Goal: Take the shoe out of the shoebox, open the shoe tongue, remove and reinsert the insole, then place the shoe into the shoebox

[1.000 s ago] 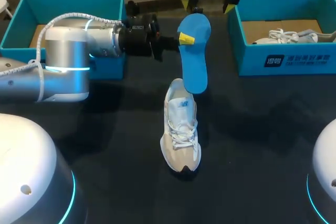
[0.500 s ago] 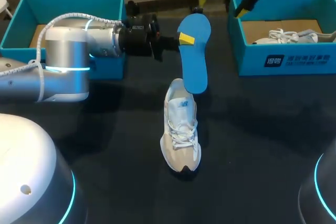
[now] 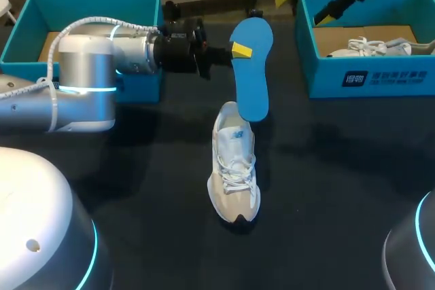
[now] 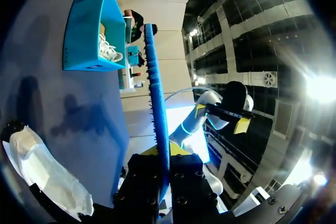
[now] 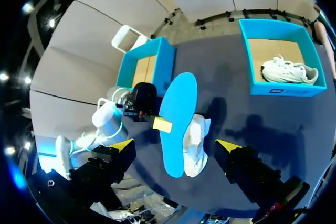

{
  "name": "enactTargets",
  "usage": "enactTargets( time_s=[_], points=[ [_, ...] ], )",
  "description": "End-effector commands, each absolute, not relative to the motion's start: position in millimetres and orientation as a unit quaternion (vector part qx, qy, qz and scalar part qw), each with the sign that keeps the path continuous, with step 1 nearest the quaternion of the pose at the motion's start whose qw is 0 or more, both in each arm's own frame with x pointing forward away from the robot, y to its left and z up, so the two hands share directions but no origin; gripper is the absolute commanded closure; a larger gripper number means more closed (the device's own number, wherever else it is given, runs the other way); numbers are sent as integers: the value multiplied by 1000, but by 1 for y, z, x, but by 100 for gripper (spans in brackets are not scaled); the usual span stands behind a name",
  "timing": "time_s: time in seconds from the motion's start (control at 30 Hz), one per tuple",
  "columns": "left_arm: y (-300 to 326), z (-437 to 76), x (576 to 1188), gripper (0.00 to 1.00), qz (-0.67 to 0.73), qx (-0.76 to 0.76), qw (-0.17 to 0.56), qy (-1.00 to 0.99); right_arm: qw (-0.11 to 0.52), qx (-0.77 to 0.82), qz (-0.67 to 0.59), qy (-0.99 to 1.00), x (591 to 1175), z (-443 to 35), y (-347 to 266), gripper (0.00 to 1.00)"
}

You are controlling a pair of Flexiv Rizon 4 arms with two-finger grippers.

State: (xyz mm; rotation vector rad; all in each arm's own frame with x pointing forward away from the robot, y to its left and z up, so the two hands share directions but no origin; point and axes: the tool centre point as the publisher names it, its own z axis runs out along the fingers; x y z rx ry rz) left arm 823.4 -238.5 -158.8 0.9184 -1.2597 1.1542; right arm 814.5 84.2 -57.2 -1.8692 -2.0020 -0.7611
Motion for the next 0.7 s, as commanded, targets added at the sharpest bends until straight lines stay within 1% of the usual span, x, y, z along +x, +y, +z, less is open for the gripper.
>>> enactTargets(
  time_s=[0.03,0.33,0.7],
  points=[
    [-238,-159,822,100,491,391,564,-536,217,-623,-325,-678,814,-66,76,0],
    [-238,-159,822,100,491,391,564,-536,267,-590,-391,-653,811,-77,67,0],
    [-238,-159,822,100,491,391,564,-536,328,-566,-433,-620,805,-98,49,0]
  ],
)
